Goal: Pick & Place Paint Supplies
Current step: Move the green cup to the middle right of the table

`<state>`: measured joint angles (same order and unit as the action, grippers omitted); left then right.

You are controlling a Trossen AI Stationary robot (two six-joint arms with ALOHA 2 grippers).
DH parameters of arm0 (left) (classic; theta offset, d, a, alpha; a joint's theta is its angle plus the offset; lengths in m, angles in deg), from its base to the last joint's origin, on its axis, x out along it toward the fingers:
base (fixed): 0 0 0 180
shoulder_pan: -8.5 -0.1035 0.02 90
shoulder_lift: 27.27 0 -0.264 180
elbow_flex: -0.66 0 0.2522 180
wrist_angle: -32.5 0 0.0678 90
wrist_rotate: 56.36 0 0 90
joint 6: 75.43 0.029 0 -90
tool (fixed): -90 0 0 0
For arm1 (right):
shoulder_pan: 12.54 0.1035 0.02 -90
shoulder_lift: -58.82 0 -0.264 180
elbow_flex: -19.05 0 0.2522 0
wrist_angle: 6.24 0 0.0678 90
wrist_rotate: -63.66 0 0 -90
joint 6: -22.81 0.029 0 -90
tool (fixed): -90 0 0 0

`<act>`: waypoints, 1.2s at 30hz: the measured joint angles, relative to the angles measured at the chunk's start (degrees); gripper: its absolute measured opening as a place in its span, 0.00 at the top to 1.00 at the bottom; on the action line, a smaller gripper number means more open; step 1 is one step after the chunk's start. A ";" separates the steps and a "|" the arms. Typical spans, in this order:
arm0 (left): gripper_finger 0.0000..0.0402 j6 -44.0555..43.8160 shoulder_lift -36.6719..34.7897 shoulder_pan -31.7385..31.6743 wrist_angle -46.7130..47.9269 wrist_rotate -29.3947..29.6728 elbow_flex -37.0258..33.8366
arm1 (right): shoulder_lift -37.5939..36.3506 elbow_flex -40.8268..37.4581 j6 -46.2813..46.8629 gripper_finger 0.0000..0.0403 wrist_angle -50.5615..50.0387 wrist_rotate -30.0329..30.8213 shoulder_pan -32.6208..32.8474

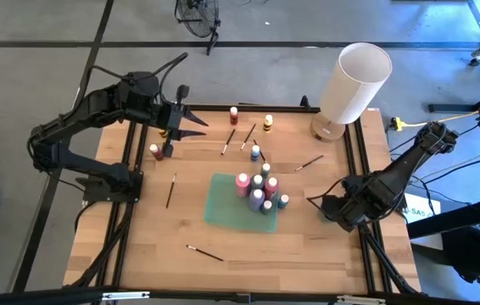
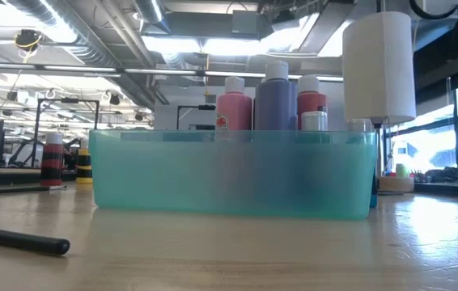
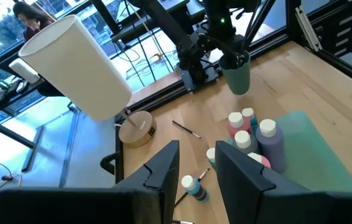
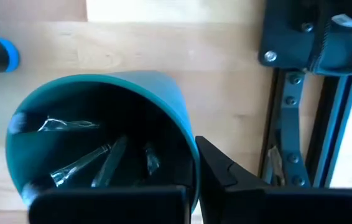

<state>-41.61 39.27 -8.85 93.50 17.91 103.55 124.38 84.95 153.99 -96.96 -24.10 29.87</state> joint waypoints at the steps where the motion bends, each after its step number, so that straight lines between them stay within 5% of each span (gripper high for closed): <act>1: 0.76 0.00 0.00 0.00 0.01 0.00 0.00 | 0.00 0.02 0.00 0.99 0.06 0.06 0.00; 36: 0.76 -0.04 0.00 -0.01 0.68 0.00 0.00 | 1.81 -2.60 0.22 0.99 1.48 -0.41 -0.09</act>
<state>-41.65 39.27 -8.86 94.19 17.91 103.55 126.20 82.35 154.21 -95.49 -24.51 29.78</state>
